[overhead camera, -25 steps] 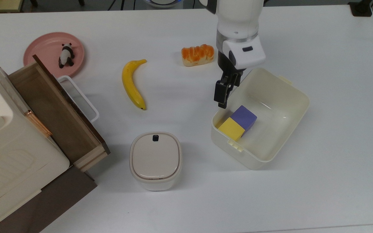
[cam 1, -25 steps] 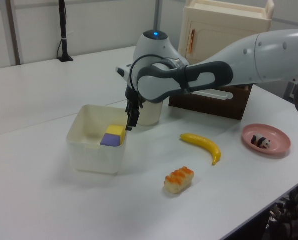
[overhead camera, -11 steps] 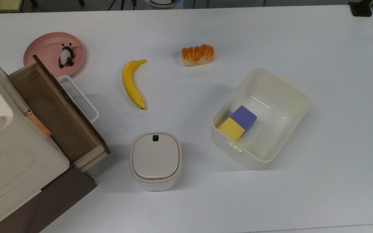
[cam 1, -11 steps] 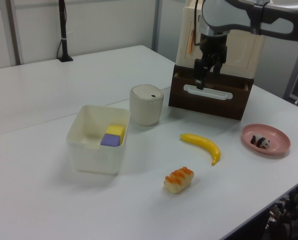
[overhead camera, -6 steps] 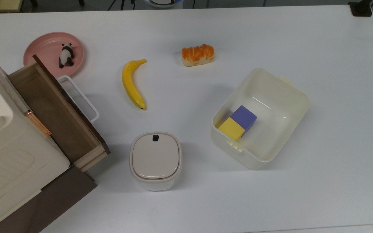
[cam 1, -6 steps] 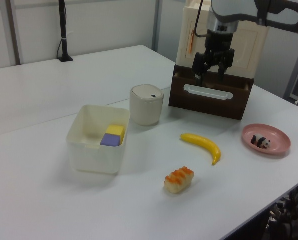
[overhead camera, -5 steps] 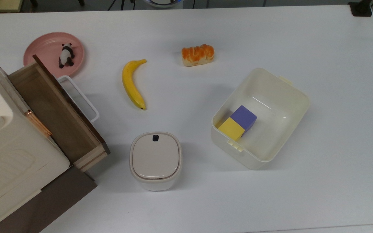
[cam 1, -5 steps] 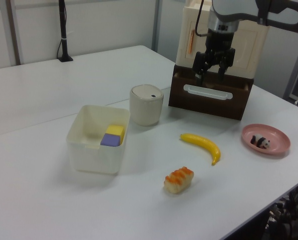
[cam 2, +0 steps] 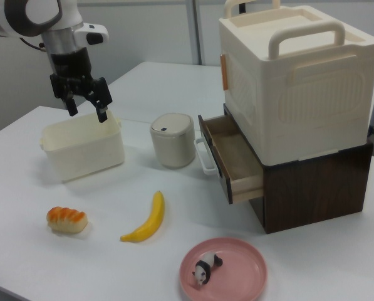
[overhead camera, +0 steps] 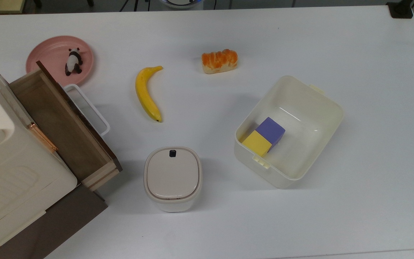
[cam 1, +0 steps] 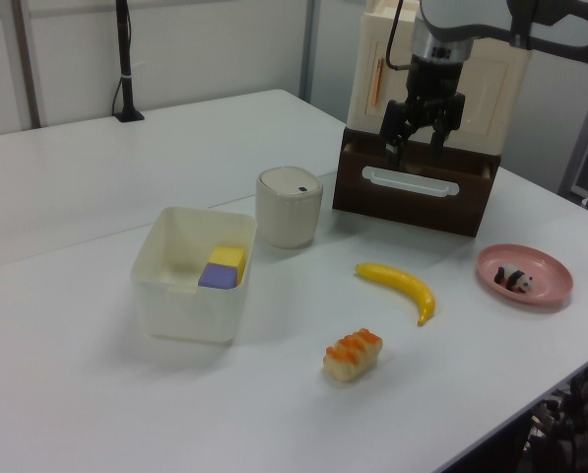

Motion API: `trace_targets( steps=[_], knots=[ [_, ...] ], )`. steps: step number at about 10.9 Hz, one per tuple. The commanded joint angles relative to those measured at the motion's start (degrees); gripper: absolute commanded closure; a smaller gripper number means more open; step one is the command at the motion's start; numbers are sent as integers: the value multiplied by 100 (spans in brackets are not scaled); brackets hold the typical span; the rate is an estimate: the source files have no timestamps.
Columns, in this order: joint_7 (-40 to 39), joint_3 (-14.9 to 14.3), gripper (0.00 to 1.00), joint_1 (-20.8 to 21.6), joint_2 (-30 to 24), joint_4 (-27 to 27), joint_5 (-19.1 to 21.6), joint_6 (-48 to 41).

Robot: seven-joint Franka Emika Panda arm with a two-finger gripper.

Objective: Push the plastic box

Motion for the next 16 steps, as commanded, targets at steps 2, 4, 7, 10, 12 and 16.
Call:
trace_targets(
  steps=[2, 4, 7, 10, 12, 16],
  knots=[
    [102, -78, 0, 54, -23, -53, 215, 314],
    [111, -78, 0, 45, 301, 296, 242, 360],
    [111, -78, 0, 54, 470, 483, 242, 351],
    [102, -95, 0, 63, 496, 518, 234, 359],
    [102, -95, 0, 80, 505, 527, 242, 359],
    [102, -95, 0, 89, 505, 527, 242, 351]
  ],
)
